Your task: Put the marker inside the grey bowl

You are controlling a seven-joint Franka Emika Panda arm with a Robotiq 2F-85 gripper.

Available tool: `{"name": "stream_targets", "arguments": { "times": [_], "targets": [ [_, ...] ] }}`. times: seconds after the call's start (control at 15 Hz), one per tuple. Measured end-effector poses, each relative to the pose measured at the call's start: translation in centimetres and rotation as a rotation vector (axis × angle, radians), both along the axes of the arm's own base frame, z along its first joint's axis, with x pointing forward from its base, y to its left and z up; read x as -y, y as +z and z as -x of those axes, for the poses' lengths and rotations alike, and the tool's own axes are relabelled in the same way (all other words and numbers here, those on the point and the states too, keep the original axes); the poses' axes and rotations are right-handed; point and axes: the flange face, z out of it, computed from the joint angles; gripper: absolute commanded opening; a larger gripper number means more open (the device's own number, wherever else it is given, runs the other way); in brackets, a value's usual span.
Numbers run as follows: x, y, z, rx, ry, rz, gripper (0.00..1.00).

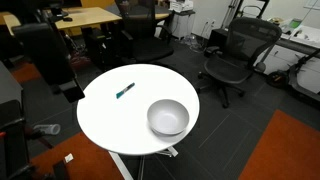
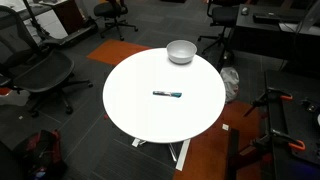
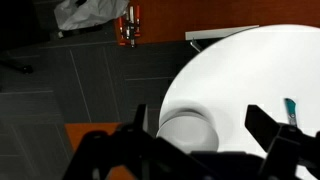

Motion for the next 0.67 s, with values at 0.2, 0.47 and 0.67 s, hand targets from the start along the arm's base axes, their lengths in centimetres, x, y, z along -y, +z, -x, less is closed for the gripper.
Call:
{"name": "stream_targets", "arguments": {
  "times": [0.2, 0.47, 0.67],
  "targets": [
    [0.0, 0.0, 0.0, 0.0, 0.0, 0.0, 1.0],
    [0.0, 0.0, 0.0, 0.0, 0.0, 0.0, 1.0],
    [-1.1, 0.0, -0.7, -0.004, 0.028, 0.007, 1.0]
  ]
}}
